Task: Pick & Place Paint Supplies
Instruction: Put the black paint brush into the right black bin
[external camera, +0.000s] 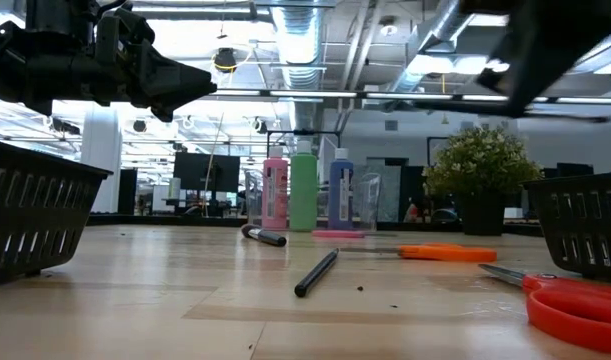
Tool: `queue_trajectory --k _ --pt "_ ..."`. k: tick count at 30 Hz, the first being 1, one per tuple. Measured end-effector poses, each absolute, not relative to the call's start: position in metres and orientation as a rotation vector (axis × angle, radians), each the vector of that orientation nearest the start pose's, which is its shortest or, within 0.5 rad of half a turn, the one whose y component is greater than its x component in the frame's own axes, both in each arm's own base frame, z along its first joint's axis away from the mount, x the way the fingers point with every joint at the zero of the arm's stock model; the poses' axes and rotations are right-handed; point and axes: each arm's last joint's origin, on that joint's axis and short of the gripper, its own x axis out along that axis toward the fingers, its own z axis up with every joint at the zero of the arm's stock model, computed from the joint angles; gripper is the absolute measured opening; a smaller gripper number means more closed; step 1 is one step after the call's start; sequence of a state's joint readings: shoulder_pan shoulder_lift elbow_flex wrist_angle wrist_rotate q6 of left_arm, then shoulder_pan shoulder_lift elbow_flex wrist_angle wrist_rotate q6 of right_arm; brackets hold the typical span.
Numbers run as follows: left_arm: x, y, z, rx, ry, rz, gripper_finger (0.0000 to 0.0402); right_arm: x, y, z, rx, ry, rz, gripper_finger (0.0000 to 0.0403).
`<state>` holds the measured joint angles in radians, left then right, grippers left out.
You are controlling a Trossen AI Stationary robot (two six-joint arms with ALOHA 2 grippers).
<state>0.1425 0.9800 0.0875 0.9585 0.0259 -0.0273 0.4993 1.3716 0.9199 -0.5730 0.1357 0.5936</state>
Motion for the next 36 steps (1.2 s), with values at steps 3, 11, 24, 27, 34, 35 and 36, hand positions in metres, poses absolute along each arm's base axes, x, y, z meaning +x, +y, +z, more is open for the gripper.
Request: queue_trajectory --k 3,11,24,27,34,35,36 --pt "0.168 0.023 0.176 -0.022 -0.067 0.115 0.0131 0.222 0.141 0.226 0.283 1.051 0.01 0.0" --pt "0.168 0.023 0.176 -0.022 -0.068 0.116 0.0131 0.193 0.177 0.22 0.464 1.143 -0.045 0.0" --pt "0.168 0.023 0.176 -0.027 -0.069 0.115 0.0131 0.203 0.183 0.192 0.505 1.326 -0.065 0.0" --pt "0.168 0.023 0.176 -0.029 -0.069 0.115 0.0131 0.207 0.179 0.191 0.512 1.341 -0.065 0.0" --pt "0.168 0.023 0.176 -0.029 -0.069 0.115 0.0131 0.208 0.178 0.192 0.503 1.336 -0.048 0.002" --pt "0.168 0.023 0.176 -0.029 -0.068 0.115 0.0131 0.208 0.178 0.192 0.503 1.336 -0.047 0.003" --pt "0.168 0.023 0.176 -0.029 -0.068 0.116 0.0131 0.208 0.178 0.192 0.5 1.335 -0.046 0.0041"
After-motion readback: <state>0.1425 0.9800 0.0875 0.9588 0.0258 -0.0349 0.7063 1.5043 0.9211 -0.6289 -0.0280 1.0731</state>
